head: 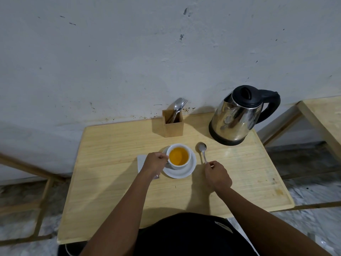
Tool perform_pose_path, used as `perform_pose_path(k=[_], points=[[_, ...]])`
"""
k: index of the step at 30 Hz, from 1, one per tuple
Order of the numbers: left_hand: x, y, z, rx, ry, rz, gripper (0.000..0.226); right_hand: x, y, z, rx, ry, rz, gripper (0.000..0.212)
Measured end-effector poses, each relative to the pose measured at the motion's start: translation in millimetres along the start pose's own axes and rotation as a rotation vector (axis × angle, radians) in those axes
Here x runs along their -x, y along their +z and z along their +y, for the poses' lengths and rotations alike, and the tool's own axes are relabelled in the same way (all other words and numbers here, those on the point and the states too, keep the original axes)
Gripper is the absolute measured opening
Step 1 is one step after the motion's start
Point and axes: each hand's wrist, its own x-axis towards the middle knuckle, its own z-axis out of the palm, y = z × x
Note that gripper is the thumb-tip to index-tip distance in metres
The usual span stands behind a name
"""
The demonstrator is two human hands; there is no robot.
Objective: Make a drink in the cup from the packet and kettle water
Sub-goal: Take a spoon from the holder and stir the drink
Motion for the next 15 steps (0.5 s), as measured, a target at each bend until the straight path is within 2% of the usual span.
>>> perform_pose_path(k=[5,12,15], points=[[0.8,0.6,0.0,-0.021,0.009,0.008,0.013,-2.0,-3.8,0.0,0.1,-0.035,0.014,0.025],[1.1,-1.1,0.4,-0.032,0.019,0.009,0.014,-9.3,-5.3,10.3,0.049,-0.121,0.028,0.021],[1.8,-0.9,0.8,-0.026,0.014,0.013,0.015,-8.3,-5.8,10.1,0.077,-0.17,0.046,0.025]])
